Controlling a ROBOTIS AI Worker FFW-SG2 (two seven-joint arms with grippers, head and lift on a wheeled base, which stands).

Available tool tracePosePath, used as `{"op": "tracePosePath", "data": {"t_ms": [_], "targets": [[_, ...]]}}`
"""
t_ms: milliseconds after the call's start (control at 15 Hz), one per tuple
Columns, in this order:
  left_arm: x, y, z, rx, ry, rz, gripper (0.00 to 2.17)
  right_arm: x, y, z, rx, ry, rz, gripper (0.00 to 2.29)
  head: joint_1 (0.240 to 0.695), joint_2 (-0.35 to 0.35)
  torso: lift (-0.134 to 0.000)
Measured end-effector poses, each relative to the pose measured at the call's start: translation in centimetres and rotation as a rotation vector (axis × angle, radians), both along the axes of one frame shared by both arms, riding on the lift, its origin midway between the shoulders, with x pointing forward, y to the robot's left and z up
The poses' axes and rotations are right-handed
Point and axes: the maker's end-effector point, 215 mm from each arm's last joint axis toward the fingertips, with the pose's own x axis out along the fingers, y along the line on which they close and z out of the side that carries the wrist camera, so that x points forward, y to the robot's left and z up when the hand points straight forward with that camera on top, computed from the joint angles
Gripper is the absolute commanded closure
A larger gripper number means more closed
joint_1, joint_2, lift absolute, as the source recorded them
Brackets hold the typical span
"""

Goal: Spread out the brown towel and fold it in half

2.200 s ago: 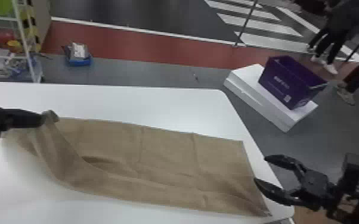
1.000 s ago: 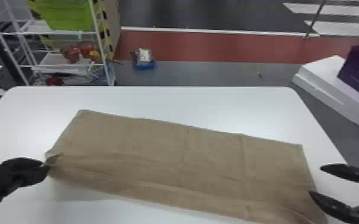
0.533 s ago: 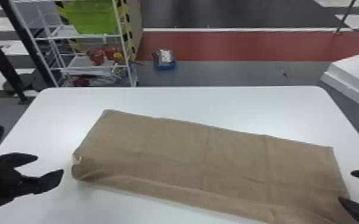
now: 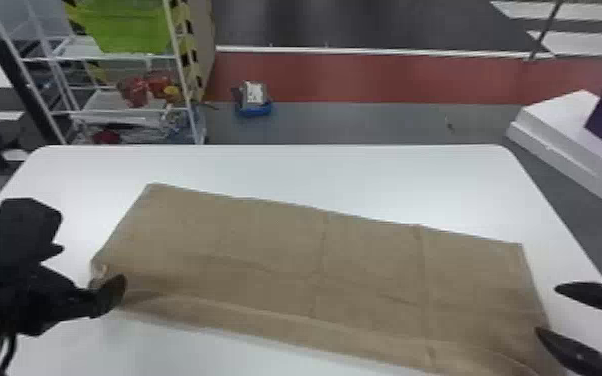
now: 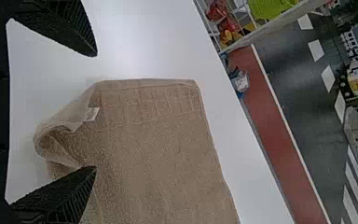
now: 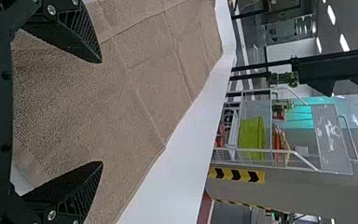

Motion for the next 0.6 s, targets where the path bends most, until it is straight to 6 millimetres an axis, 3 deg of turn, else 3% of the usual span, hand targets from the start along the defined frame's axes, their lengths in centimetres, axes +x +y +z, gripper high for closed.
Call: {"op": "tracePosePath", "data": {"t_ms": [200, 400, 600], "targets": [[2.4, -0.3, -0.5, 0.088, -0.036, -0.003, 0.01, 0.0, -0.1, 0.1, 0.000, -0.001, -0.002, 0.11, 0.695, -0.054, -0.134], [4.3, 1.4, -2.3, 0.240, 0.003, -0.015, 0.01, -0.1, -0.3, 0.2, -0.002, -0.002, -0.006, 0.11, 0.695, -0.032, -0.134], [2.6, 3.9, -4.1, 0.271, 0.085, -0.028, 0.01, -0.2, -1.1, 0.5, -0.008, -0.007, -0.022, 0.11, 0.695, -0.017, -0.134]]}}
